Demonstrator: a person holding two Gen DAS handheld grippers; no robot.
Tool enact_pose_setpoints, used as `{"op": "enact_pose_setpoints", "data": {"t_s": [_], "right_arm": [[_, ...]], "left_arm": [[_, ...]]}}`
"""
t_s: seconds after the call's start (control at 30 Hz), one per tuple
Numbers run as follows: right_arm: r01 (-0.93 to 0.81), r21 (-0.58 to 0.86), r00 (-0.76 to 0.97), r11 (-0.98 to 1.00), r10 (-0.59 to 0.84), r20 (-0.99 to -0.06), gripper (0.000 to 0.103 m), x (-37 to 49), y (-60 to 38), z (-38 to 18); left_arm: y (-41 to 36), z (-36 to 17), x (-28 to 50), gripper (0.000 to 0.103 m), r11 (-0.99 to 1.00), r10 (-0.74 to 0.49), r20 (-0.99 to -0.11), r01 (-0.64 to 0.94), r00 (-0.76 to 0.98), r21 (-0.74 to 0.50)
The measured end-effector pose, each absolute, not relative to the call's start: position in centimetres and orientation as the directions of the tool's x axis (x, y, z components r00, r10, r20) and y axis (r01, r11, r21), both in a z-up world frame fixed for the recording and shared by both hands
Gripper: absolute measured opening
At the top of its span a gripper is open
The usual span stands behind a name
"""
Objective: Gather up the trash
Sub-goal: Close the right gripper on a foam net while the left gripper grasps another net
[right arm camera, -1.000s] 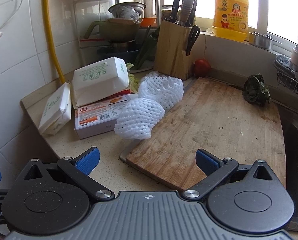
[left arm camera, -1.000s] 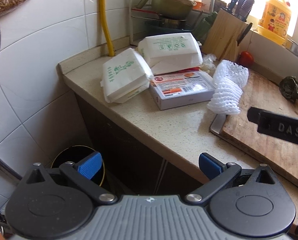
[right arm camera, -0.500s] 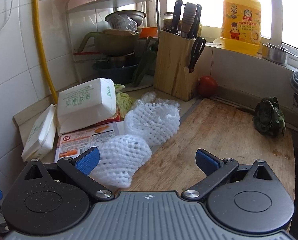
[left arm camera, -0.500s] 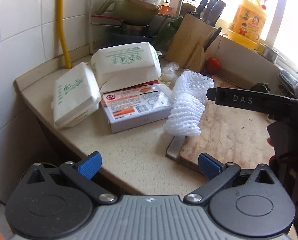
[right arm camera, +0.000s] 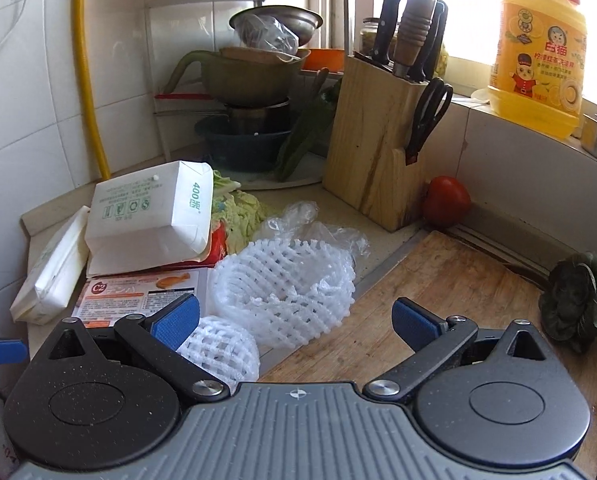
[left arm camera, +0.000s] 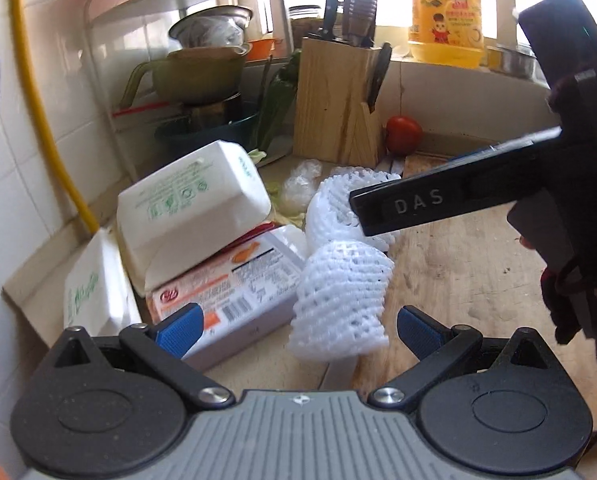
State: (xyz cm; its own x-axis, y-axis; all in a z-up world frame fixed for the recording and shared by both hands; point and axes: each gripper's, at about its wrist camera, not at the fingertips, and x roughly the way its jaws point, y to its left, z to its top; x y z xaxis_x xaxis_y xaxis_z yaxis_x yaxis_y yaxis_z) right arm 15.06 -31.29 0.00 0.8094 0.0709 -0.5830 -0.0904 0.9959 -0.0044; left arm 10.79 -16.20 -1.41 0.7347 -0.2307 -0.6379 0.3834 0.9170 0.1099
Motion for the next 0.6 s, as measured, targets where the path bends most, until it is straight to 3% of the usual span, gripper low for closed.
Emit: {"op": "enact_pose_setpoints", "data": {"t_s": [0.4,0.5,0.6], "right_arm": [[-0.210,0.012,0.753,0.978,0.169,-0.636,0.103,19.8,-31.9,-2.3],[-0.220,0.039,0.732,0.975,0.192,-0.654,0.103,20.6,-32.2,-2.9],[-0.224,0.074,0.710,0.972,0.215,-0.671,0.103,21.2,-32.6,-3.3]], "left_arm": [[-19.4,-3.5,14.7,0.101,0.915,-0.234,-0.698,0.397,0.677,0.078],[-19.6,-4.1,15.2,0.095,0.914,-0.239,-0.718,0.401,0.654,0.061],[-19.5,-4.7,15.7,0.079,0.914,-0.243,-0.743,0.404,0.624,0.041]]}}
